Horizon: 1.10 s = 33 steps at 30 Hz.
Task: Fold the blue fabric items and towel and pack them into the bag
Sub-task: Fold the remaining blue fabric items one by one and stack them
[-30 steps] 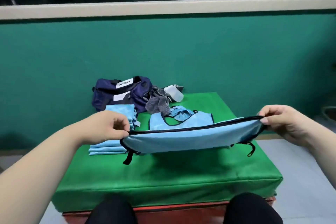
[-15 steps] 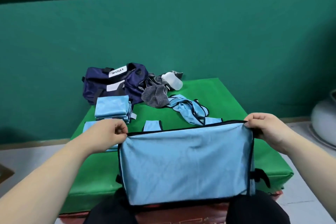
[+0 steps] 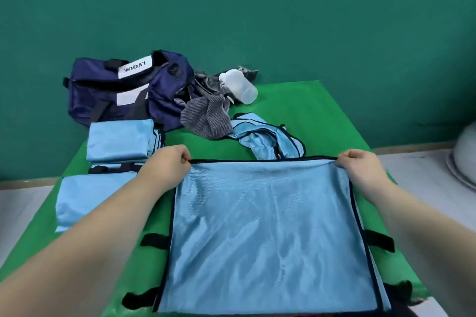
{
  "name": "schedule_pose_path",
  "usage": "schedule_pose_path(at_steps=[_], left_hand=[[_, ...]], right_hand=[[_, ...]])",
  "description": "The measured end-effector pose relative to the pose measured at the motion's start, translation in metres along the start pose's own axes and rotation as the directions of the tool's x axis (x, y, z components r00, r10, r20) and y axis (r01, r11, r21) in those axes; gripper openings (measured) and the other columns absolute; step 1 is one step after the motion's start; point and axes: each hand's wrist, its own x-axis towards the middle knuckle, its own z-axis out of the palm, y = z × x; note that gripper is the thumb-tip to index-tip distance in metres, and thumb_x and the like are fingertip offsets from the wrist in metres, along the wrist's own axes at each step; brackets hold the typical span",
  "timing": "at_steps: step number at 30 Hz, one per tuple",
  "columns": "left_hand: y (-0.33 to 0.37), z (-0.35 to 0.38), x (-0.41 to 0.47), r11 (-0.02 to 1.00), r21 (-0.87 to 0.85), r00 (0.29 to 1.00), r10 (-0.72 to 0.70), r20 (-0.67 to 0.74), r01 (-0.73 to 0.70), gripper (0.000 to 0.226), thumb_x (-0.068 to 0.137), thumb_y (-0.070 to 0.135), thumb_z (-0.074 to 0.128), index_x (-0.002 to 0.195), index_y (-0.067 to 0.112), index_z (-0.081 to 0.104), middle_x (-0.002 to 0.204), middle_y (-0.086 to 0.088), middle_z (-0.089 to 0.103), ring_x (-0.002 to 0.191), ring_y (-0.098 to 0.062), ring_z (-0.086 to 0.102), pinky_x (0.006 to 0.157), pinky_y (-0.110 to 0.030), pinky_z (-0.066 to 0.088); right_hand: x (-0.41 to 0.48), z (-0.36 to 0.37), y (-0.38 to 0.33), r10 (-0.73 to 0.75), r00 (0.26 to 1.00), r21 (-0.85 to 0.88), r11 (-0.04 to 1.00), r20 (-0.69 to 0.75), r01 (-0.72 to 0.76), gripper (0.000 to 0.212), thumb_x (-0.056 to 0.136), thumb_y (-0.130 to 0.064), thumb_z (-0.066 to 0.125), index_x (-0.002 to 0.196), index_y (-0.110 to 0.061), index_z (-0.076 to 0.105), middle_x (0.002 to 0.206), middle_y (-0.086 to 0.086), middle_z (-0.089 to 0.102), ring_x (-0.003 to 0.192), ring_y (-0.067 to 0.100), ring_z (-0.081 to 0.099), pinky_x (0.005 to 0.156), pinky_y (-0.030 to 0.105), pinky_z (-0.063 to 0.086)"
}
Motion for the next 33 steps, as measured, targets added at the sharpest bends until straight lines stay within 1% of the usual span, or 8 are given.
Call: schedule_pose_path(at_steps=[5,8,12,15,19,22,26,33], left_hand=[[-0.006,0.038,0.002,0.999,0.017,0.999,0.029,0.030,-0.029,0.032,0.095,0.018,0.054,0.125,0.017,0.062,0.123,-0.004,0.060,0.113,-0.023,0.054,0.096,-0.036,0.046],[-0.005,0.042,-0.036,0.984,-0.069,0.986,0.165,0.029,-0.163,0.030,0.093,0.015,0.058,0.121,0.020,0.065,0.126,0.000,0.057,0.124,-0.019,0.043,0.106,-0.033,0.035],[-0.013,0.041,-0.112,0.934,-0.167,0.938,0.334,0.089,-0.316,0.021,0.093,0.017,0.063,0.109,0.029,0.069,0.116,0.021,0.054,0.117,-0.001,0.043,0.100,-0.013,0.030],[-0.030,0.044,-0.164,0.913,-0.169,0.918,0.389,0.080,-0.372,0.015,0.092,0.029,0.062,0.104,0.034,0.070,0.114,0.028,0.053,0.116,0.005,0.043,0.098,-0.011,0.031],[-0.055,0.055,-0.208,0.870,-0.039,0.867,0.494,0.071,-0.492,0.037,0.083,0.058,0.055,0.101,0.031,0.073,0.111,0.020,0.057,0.111,-0.002,0.049,0.095,-0.026,0.041],[-0.070,0.061,-0.224,0.846,0.076,0.848,0.523,0.086,-0.528,0.041,0.073,0.063,0.065,0.100,0.033,0.071,0.111,0.018,0.057,0.108,-0.006,0.052,0.090,-0.030,0.045],[-0.081,0.071,-0.229,0.831,0.174,0.849,0.516,0.110,-0.528,0.046,0.061,0.044,0.090,0.100,0.032,0.071,0.107,0.015,0.062,0.101,-0.012,0.060,0.083,-0.033,0.051],[-0.096,0.088,-0.228,0.888,0.054,0.889,0.457,0.021,-0.457,0.037,0.066,0.022,0.092,0.097,0.025,0.072,0.110,0.015,0.067,0.104,-0.008,0.062,0.094,-0.022,0.046]], right_hand=[[0.004,0.009,0.028,0.030,1.000,-0.081,0.996,0.006,-0.029,0.030,0.088,-0.021,0.071,0.117,-0.019,0.063,0.107,-0.003,0.065,0.098,0.018,0.061,0.087,0.028,0.041],[-0.025,-0.005,0.039,0.039,0.998,-0.010,0.999,-0.057,-0.039,0.024,0.091,-0.018,0.068,0.115,-0.020,0.067,0.107,-0.004,0.068,0.092,0.012,0.063,0.075,0.027,0.044],[-0.083,-0.027,0.055,-0.011,0.998,0.014,1.000,-0.057,0.012,0.012,0.094,-0.014,0.065,0.101,-0.022,0.071,0.100,-0.009,0.070,0.096,0.013,0.065,0.081,0.024,0.043],[-0.127,-0.040,0.061,-0.077,0.995,-0.080,0.994,-0.069,0.071,0.012,0.095,-0.020,0.063,0.101,-0.026,0.071,0.101,-0.012,0.068,0.076,0.003,0.061,0.065,0.022,0.043],[-0.179,-0.040,0.076,-0.487,0.871,-0.329,0.815,0.056,0.477,0.011,0.084,-0.011,0.074,0.091,-0.019,0.074,0.094,-0.010,0.065,0.096,0.009,0.055,0.088,0.031,0.044],[-0.204,-0.032,0.108,-0.619,0.746,-0.373,0.650,0.246,0.663,0.018,0.077,-0.032,0.080,0.090,-0.022,0.075,0.098,-0.014,0.063,0.112,0.015,0.054,0.099,0.037,0.042],[-0.208,-0.032,0.139,-0.551,0.730,-0.487,0.546,0.405,0.682,0.028,0.073,-0.052,0.077,0.091,-0.031,0.073,0.101,-0.020,0.059,0.114,0.016,0.053,0.099,0.044,0.045],[-0.196,-0.042,0.143,-0.506,0.821,-0.509,0.650,0.265,0.564,0.027,0.069,-0.027,0.089,0.091,-0.021,0.073,0.096,-0.011,0.060,0.097,0.015,0.056,0.087,0.042,0.052]])
